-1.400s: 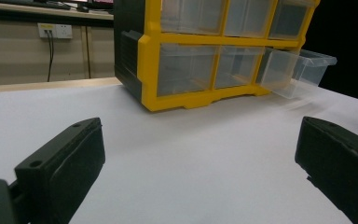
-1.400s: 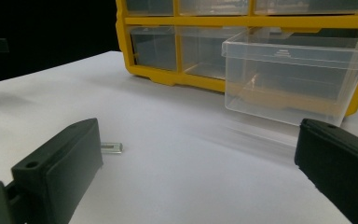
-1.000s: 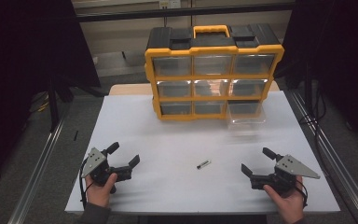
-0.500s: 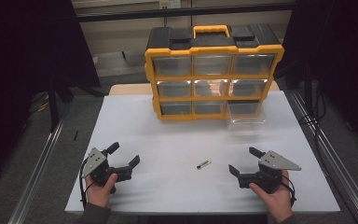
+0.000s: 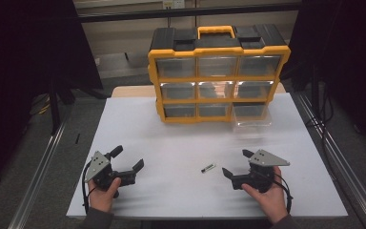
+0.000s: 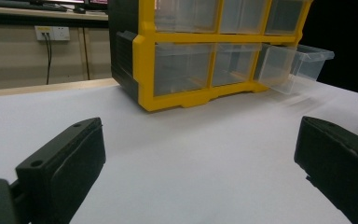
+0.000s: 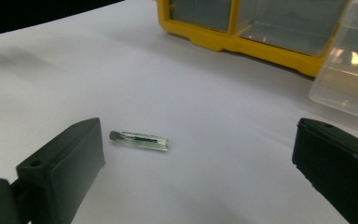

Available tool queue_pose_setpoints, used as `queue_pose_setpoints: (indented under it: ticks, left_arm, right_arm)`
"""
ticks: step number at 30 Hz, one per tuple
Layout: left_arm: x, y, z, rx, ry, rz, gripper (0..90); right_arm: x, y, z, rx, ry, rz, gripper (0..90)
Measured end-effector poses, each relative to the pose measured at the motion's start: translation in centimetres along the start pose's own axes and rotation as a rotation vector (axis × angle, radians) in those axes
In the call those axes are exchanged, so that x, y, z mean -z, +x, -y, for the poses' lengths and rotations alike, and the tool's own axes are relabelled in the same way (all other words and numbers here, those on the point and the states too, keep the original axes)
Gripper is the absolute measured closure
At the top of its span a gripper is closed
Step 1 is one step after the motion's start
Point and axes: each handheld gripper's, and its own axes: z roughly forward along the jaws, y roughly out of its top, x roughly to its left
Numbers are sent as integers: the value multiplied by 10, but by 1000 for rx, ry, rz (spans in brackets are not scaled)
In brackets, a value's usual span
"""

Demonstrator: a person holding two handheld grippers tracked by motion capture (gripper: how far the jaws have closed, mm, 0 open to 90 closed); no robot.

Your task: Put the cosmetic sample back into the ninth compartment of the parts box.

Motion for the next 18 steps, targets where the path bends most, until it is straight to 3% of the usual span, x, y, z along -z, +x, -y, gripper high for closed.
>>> queue_pose_setpoints:
  ticks: [2, 18]
  left_arm:
    - [1, 1, 0, -18, 9, -3, 21]
    - [0, -1, 0, -15, 11, 3, 22]
  right_arm:
    - [-5, 3, -1, 8, 15, -14, 14]
    - [-23, 8, -6, -30, 88, -40, 20]
